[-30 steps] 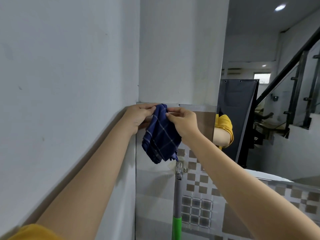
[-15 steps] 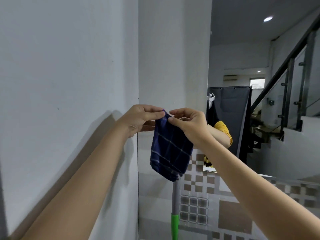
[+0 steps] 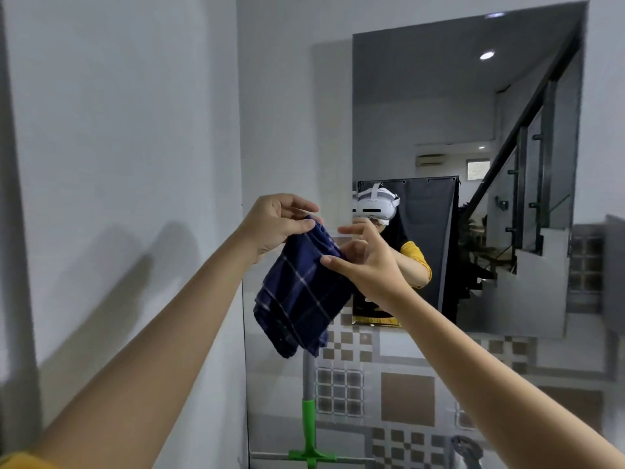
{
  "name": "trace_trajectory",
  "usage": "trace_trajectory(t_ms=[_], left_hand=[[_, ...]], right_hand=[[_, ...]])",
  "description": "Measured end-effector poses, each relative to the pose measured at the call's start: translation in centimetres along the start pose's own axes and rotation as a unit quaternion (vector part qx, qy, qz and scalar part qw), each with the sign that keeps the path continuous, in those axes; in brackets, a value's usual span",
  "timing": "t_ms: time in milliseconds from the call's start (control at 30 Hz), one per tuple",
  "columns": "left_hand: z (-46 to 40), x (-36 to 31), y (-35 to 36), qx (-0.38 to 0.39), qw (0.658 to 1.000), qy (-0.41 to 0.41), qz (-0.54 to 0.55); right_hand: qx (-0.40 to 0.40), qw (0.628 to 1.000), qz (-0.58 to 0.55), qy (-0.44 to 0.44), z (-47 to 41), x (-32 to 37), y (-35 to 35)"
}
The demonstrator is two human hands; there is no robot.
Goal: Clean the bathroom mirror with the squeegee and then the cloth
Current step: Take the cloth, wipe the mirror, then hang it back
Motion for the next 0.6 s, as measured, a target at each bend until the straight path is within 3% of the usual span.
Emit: trace_trajectory(t_ms=[200,300,367,500,600], left_hand=[[1.5,-2.5,2.6,-0.08,0.992,0.062,-0.079],[2.3,-2.9,4.3,-0.086,0.99,0.068,-0.091],[2.8,-2.7,5.9,-0.062,0.994,0.044,-0.083],[4.4,-2.5,10.8,0.062,0.997,-0.025,-0.04],[4.8,-3.9,13.0,0.046,0.998,0.002,-0.044]], right_hand=[[0.071,0.997,0.039,-0.017,1.6,1.9,-3.7],[0.054,0.997,0.058,-0.017,1.9,2.5,-6.5],[0.035,0.998,0.058,-0.011,2.1,3.0,-8.6],[-0.001,0.999,0.033,-0.014,2.6,3.3,-13.0],[0.013,1.0,0.001,-0.003,3.2,3.0,-15.3]])
Point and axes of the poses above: each hand's wrist, its own z-axis away from the middle knuckle, its own y-axis out of the palm, x = y × z, the point moved 9 cm from there along -z, towards the middle knuckle, and after that the axes turned 6 degrees about -x, right-handed, at the moved point
